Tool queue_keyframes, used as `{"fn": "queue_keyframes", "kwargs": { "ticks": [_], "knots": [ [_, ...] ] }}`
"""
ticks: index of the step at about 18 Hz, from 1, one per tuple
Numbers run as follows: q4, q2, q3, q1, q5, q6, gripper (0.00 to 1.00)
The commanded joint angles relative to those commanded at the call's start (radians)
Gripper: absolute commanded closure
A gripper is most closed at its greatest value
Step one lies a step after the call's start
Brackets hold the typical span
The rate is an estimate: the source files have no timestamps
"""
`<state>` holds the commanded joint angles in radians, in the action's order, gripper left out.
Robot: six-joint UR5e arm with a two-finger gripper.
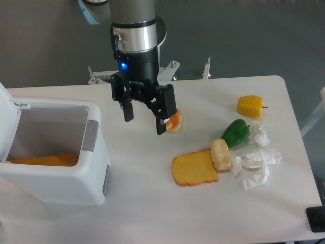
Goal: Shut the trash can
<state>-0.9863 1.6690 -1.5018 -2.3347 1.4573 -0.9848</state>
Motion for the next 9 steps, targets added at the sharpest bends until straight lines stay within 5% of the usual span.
{"fn": "queue_keyframes", "kwargs": {
  "ticks": [9],
  "knots": [
    [0.000,0.000,0.021,-0.006,-0.092,-0.003,0.00]
  ]
}}
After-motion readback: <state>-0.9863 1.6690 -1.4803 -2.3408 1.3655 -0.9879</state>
